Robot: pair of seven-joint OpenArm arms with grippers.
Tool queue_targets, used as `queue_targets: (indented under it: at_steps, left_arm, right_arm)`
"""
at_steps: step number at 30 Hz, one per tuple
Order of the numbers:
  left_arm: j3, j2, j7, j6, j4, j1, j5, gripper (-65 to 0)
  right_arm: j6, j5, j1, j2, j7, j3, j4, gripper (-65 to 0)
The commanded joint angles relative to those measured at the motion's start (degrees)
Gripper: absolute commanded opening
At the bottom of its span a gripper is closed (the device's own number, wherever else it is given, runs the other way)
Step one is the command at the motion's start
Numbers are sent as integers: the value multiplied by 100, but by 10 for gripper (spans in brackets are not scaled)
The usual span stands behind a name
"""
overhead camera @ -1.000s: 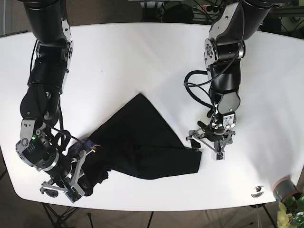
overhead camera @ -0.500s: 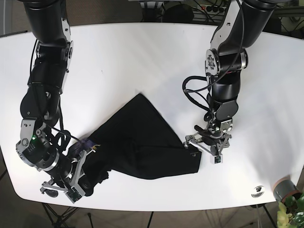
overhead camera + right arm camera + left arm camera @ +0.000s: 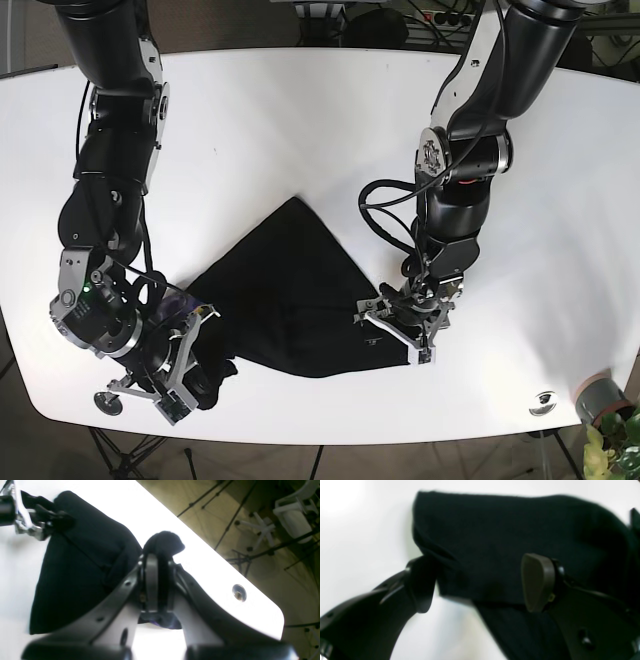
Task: Fold the T-shirt properly
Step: 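Grasp the shirt edge with the left gripper while the right holds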
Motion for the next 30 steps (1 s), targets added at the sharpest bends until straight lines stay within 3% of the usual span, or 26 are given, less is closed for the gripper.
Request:
queue_targets:
  at_steps: [1,13,30]
  left_arm:
    - [2,1,-120,-6,75,-209,-37,-154]
    - [20,-149,-287,-6,84,55,-28,-178]
    - [29,-395,-542,29,111,125,7,-574]
  right_arm:
    - [-12,52,187,38,142,26,106,-628]
    - [-12,52,196,91,142,149,97,-628]
    - [-12,52,187,91,133,219,62,-628]
